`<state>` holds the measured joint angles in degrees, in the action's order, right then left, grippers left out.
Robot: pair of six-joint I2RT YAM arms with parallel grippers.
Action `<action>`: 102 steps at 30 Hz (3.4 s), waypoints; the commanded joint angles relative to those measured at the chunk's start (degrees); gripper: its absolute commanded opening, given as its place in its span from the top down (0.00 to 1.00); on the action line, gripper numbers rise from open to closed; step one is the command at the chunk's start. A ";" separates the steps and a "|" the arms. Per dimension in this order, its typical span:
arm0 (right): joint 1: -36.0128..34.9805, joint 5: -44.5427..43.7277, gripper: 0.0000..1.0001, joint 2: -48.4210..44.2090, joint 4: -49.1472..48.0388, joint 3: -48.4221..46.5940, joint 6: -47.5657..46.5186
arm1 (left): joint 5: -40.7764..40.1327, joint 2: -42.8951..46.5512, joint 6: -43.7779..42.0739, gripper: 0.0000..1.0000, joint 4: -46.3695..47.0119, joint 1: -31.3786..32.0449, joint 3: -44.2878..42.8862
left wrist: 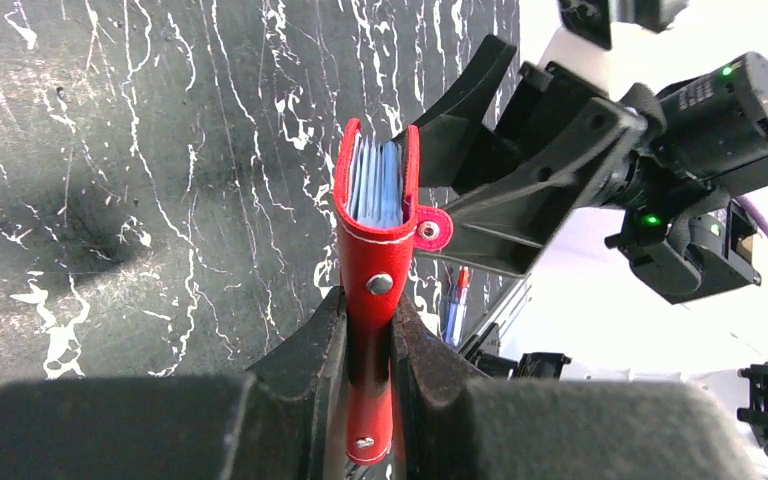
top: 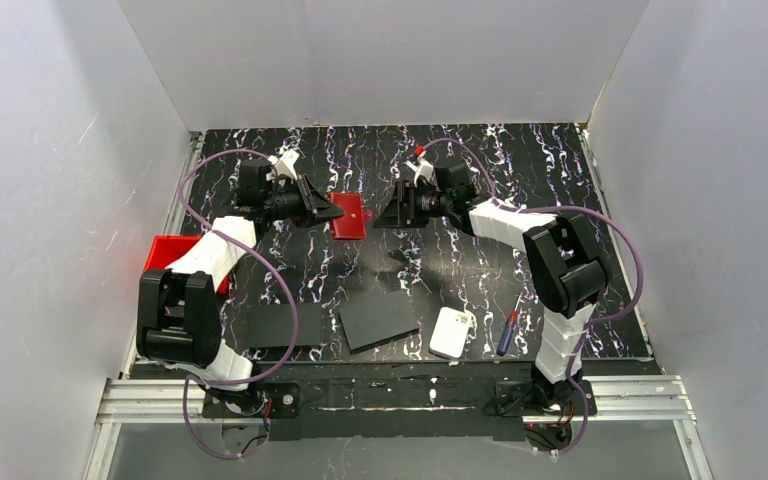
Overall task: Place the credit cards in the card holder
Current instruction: Open the card holder at the center of the board.
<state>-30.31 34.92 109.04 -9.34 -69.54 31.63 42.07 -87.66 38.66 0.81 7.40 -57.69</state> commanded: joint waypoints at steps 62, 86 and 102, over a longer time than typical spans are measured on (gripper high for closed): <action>-6.34 -9.41 0.99 -0.57 2.95 -10.49 8.73 | -13.53 -11.12 -4.99 0.15 -17.69 4.01 -6.62; -5.66 -8.55 0.99 -1.55 3.19 -8.50 6.95 | -21.85 -11.12 -10.43 0.16 -24.30 8.47 -12.17; -3.71 -10.61 0.99 -1.70 7.89 -6.14 1.75 | -25.32 -12.61 -11.89 0.47 -25.85 9.07 -11.82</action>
<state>-34.84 25.66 109.39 -3.92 -75.98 37.50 18.20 -100.42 27.95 -23.43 16.32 -68.53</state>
